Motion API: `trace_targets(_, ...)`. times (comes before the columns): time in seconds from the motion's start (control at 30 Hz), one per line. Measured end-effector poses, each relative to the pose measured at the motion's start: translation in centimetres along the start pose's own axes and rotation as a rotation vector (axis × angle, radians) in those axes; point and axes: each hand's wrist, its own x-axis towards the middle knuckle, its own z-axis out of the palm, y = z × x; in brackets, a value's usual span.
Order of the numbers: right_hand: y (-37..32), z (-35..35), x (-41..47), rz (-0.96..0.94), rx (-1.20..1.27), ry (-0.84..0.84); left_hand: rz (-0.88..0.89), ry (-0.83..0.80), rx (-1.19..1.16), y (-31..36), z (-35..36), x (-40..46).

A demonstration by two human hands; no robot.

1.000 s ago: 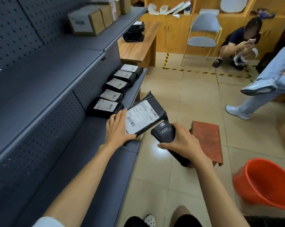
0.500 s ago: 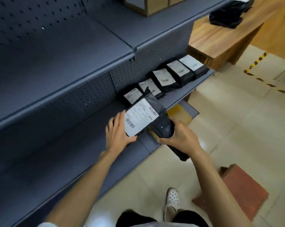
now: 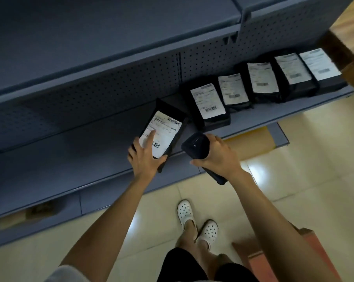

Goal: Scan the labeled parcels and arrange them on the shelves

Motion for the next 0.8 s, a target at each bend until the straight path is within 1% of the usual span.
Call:
trace_targets(0.13, 0.4, 1.0, 2.0, 0.028, -0.005, -0.021, -0.097, -0.066, -0.031, 1.2, 2.3, 3.6)
trace_targets(0.27, 1.2, 1.3, 3.4, 0.063, -0.018, -0.001, -0.168, -0.146, -0.074, 3.4, 4.1, 7.1)
trace_targets(0.37, 1.3, 1.3, 4.3, 0.073, -0.023, 0.010, -0.170, -0.206, -0.127, 4.9, 4.7, 8.8)
trace_targets(0.47, 1.4, 1.3, 4.9, 0.078, -0.015, 0.019, -0.070, -0.331, -0.166, 5.5, 4.8, 9.4)
trace_targets(0.5, 1.4, 1.3, 5.0, 0.080, -0.013, 0.020, -0.010, -0.332, -0.178, 5.3, 4.7, 9.1)
trace_targets(0.6, 1.8, 1.5, 4.9, 0.078, -0.003, 0.012, 0.249, -0.240, -0.130, 3.8, 5.2, 7.0)
trace_targets(0.63, 2.0, 1.5, 4.9, 0.077, -0.001, 0.005, 0.307, -0.217, -0.112, 3.2, 5.7, 6.5)
trace_targets(0.7, 2.5, 1.4, 4.9, 0.081, 0.007, -0.003, 0.325, -0.181, -0.107, 3.0, 6.1, 6.2)
trace_targets(0.8, 3.5, 0.9, 4.9, 0.087, 0.003, -0.010, 0.287, -0.174, -0.118, 4.9, 6.0, 7.3)
